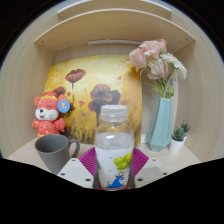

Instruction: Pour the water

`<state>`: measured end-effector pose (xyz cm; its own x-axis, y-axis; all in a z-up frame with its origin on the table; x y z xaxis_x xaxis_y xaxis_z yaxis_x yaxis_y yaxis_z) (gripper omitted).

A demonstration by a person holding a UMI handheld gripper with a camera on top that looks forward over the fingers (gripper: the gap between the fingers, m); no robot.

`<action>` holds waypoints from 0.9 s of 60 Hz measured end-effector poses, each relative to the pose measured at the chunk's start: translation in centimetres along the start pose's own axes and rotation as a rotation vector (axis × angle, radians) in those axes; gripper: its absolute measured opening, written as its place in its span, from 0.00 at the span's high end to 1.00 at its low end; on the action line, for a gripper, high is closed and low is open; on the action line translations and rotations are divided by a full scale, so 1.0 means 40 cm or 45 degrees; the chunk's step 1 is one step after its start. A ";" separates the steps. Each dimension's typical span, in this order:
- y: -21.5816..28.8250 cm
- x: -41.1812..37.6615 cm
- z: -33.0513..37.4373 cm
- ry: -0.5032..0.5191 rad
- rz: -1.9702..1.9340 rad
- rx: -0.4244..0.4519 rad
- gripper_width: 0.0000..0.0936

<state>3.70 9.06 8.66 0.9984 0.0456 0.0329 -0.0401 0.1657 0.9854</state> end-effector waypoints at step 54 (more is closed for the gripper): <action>-0.092 -0.129 0.472 -0.006 -0.133 -0.292 0.08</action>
Point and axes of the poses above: the point between the fingertips, and its own axes, seen from behind it with the camera up: x to the right, y up, z backward, against the way the camera looks, the point moved 5 cm from there along z, backward, against the way the camera looks, and after that the axes turned 1 degree about -y, right-handed, at the moved point
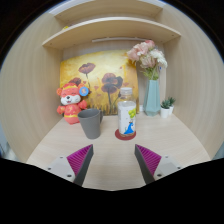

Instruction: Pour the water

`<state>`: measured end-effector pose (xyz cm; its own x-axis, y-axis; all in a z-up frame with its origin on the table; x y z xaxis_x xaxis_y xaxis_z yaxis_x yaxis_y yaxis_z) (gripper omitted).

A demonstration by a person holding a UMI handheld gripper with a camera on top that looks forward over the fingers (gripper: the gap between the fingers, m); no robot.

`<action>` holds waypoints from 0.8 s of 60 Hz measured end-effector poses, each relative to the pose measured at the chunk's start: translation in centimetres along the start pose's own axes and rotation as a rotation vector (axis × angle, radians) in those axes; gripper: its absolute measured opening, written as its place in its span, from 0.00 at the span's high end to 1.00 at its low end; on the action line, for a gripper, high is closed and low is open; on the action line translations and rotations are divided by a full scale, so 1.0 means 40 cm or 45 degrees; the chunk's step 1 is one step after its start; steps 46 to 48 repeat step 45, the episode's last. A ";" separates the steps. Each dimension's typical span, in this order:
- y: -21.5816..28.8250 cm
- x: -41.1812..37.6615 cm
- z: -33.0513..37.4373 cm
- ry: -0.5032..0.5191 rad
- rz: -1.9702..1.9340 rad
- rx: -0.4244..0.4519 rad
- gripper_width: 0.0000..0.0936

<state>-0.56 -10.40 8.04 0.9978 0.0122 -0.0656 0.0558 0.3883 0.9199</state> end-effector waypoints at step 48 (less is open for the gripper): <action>0.157 -0.094 0.318 0.060 0.078 0.226 0.08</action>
Point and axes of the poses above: the point between the fingertips, and its own axes, seen from behind it with the camera up: x to the right, y up, z backward, against the way the camera looks, the point moved 5 cm from there along z, backward, against the way the camera looks, and after that the axes turned 1 degree about -y, right-handed, at the moved point
